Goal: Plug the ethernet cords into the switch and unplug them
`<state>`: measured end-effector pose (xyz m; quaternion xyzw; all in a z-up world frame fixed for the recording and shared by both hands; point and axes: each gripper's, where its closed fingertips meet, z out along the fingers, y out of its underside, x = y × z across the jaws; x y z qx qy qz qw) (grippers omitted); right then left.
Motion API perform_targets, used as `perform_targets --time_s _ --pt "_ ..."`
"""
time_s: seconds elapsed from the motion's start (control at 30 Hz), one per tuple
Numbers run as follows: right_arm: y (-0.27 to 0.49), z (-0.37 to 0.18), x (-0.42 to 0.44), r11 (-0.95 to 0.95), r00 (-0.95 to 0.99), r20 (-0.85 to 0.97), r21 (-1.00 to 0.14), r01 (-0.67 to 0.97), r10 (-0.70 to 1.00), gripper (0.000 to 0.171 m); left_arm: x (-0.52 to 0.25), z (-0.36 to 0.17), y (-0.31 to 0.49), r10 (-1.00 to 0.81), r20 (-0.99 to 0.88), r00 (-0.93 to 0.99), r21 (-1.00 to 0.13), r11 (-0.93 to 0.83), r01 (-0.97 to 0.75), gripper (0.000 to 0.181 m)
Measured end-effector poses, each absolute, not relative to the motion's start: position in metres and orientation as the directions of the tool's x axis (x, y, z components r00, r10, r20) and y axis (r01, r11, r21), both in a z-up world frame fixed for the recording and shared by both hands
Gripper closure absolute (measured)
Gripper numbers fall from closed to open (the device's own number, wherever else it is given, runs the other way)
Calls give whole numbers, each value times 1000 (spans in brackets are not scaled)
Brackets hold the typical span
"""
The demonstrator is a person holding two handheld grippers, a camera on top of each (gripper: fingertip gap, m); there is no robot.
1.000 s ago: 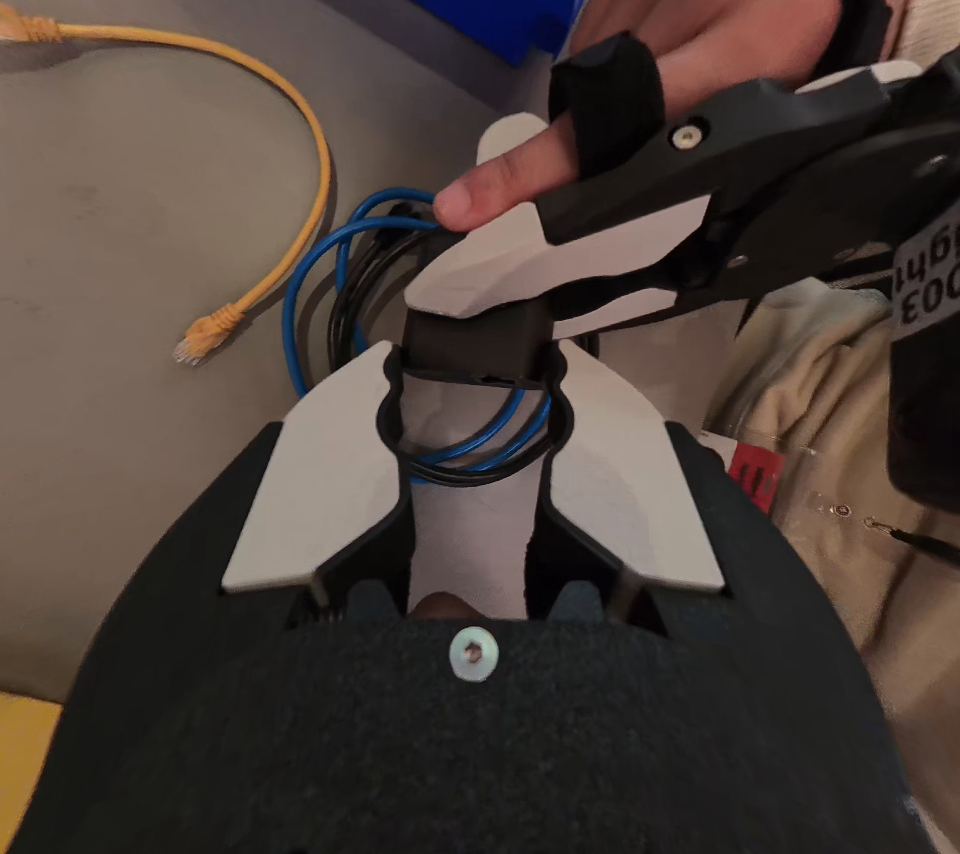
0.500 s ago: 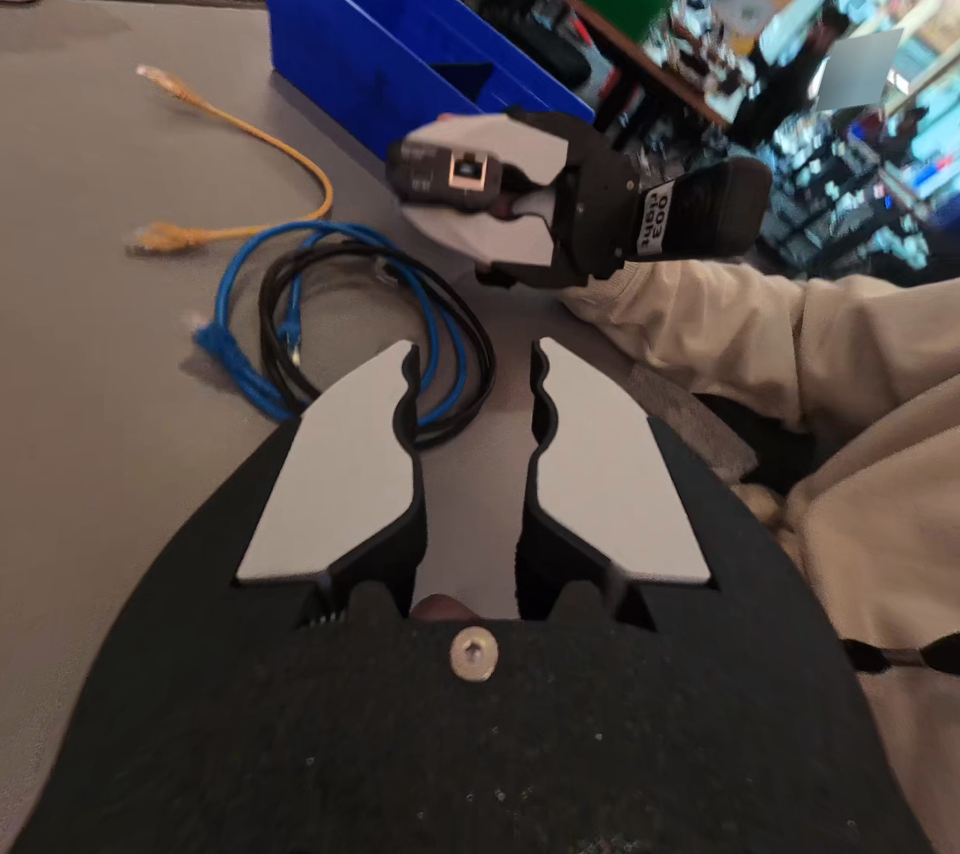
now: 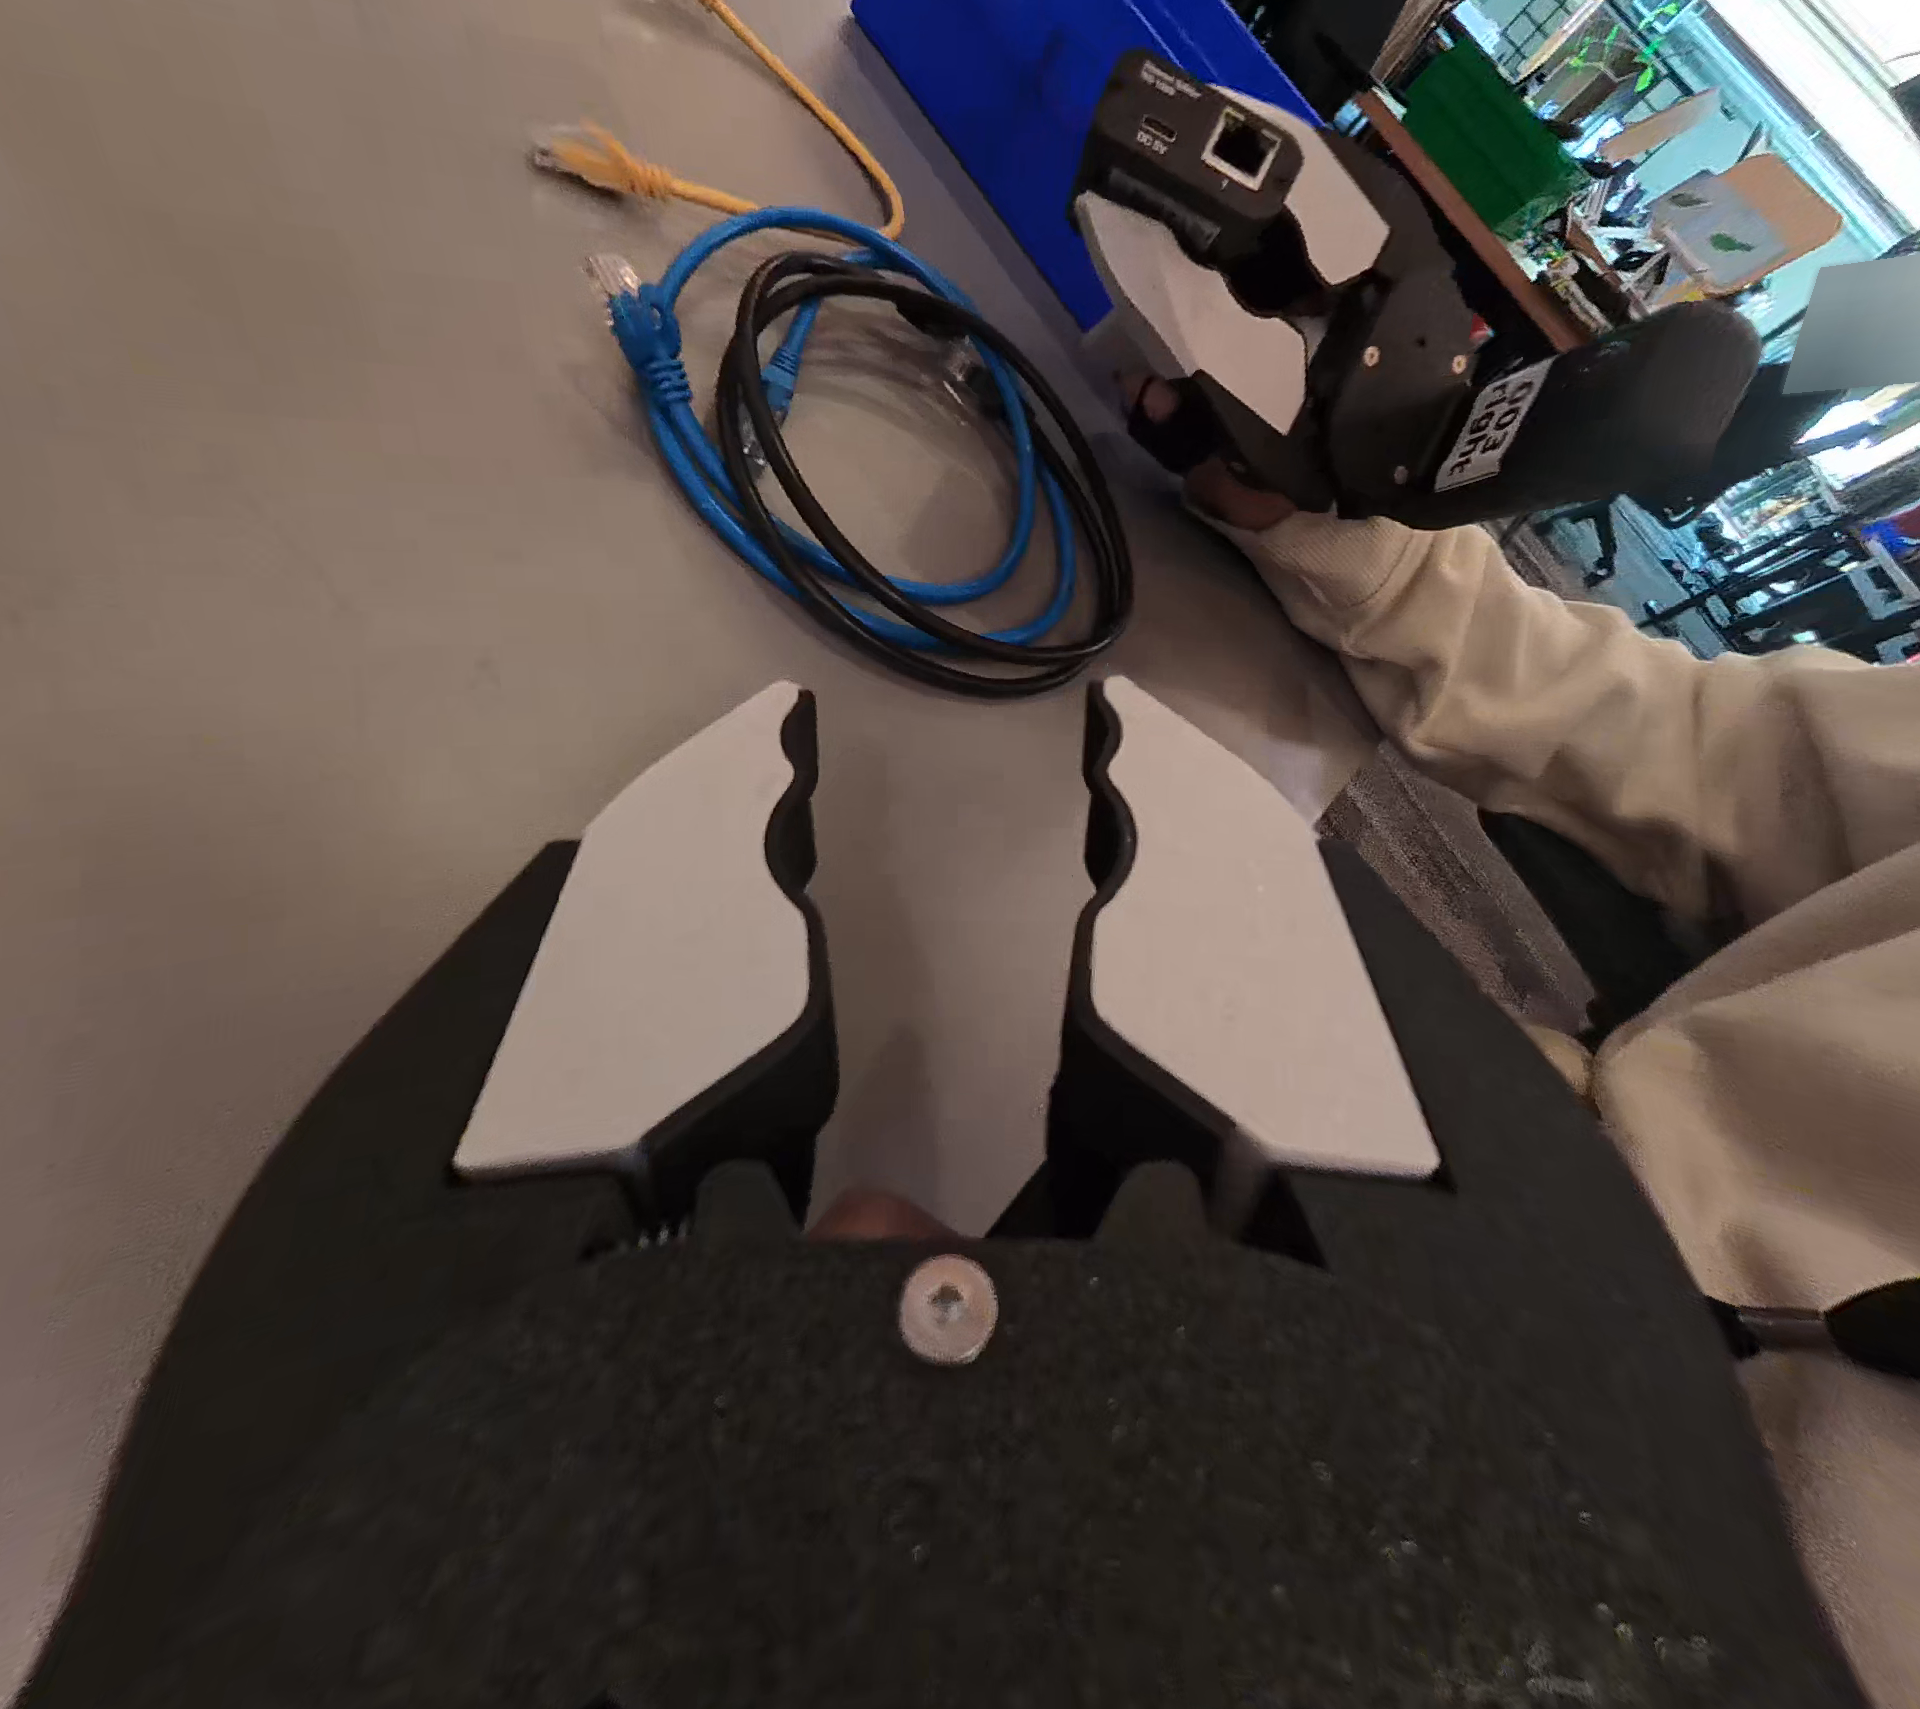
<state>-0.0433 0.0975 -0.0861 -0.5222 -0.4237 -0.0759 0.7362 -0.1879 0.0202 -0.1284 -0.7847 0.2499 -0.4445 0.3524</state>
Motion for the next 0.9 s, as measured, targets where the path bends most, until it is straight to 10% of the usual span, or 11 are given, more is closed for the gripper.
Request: perform_targets --time_s 0.9 --pt "94 -86 -48 441 620 696 -714 544 363 146 -112 -182 139 -676 174 716 -719 -584 -377 159"
